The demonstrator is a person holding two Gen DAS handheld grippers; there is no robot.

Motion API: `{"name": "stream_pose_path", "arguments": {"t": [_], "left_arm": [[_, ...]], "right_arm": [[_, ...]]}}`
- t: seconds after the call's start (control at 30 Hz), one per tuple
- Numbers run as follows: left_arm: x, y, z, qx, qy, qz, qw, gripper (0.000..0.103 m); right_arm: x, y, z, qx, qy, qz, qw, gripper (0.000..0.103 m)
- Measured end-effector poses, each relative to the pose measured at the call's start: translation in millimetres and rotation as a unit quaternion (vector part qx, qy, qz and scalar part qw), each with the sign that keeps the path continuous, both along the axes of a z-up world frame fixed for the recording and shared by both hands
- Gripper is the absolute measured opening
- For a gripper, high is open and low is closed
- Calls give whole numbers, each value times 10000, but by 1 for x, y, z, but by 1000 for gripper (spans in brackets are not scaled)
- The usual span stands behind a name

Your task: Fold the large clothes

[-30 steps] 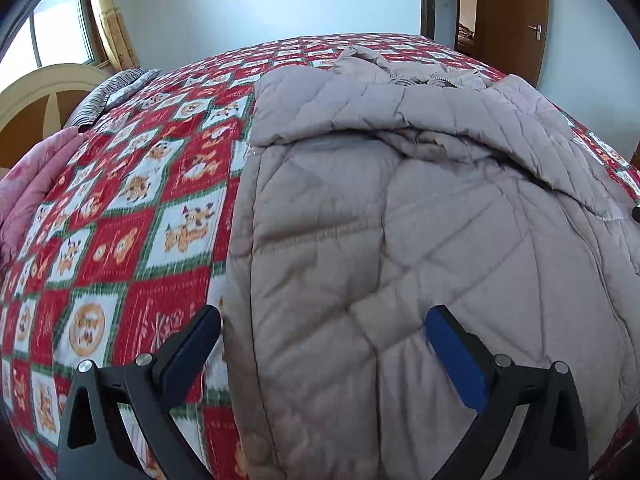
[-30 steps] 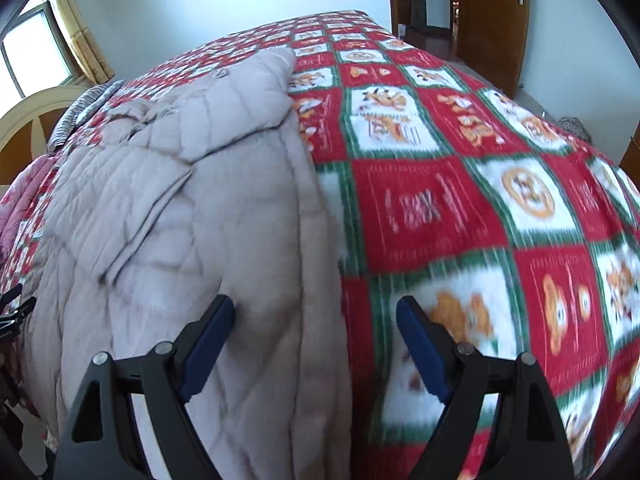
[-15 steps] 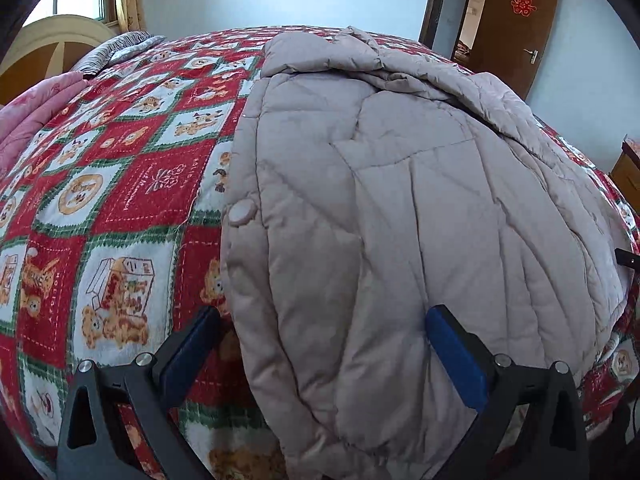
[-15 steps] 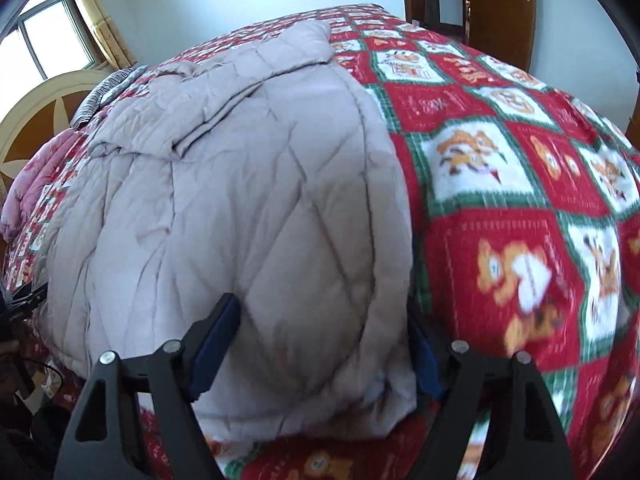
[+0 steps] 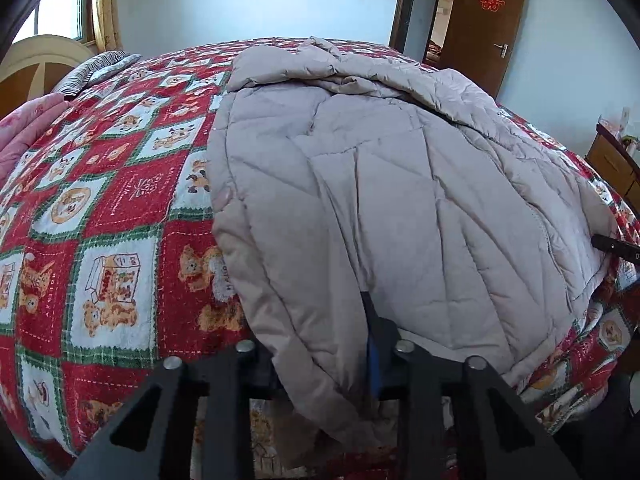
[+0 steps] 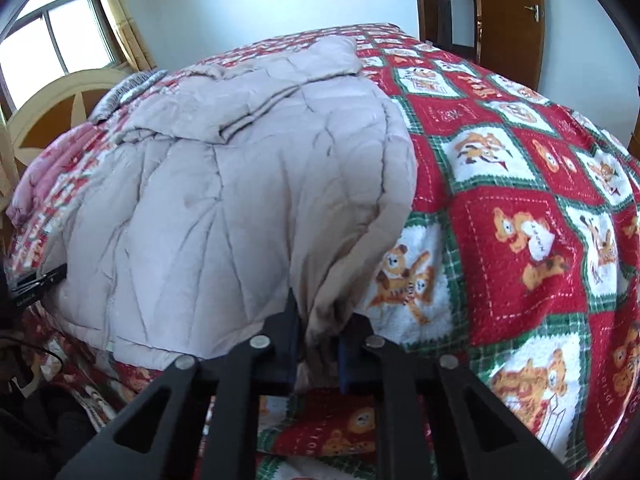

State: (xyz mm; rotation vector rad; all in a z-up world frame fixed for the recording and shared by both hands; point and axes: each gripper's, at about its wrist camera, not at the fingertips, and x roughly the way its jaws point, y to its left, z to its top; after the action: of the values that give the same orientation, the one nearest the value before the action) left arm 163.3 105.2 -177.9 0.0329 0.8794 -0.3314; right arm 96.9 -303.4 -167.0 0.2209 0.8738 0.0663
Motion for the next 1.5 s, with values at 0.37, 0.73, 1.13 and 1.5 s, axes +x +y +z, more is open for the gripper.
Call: {"name": "stream_pose_path", "arguments": {"t": [0.37, 0.73, 1.13, 1.5], "left_arm": [[-29, 43, 48, -291, -328, -163, 9989, 12], [6, 50, 134, -214, -1143, -199, 9930, 10], [118, 30, 162, -181, -1279, -531, 9902, 24], [180, 34, 193, -1065, -1568, -161, 9817, 70]], "right_arm": [[-40, 12, 32, 673, -629, 431, 9948, 12], [-22, 10, 104, 935, -1863, 400, 9772, 11], [108, -9, 132, 998, -1895, -202, 9766, 10], [197, -3, 119, 737, -1508, -429, 9849, 10]]}}
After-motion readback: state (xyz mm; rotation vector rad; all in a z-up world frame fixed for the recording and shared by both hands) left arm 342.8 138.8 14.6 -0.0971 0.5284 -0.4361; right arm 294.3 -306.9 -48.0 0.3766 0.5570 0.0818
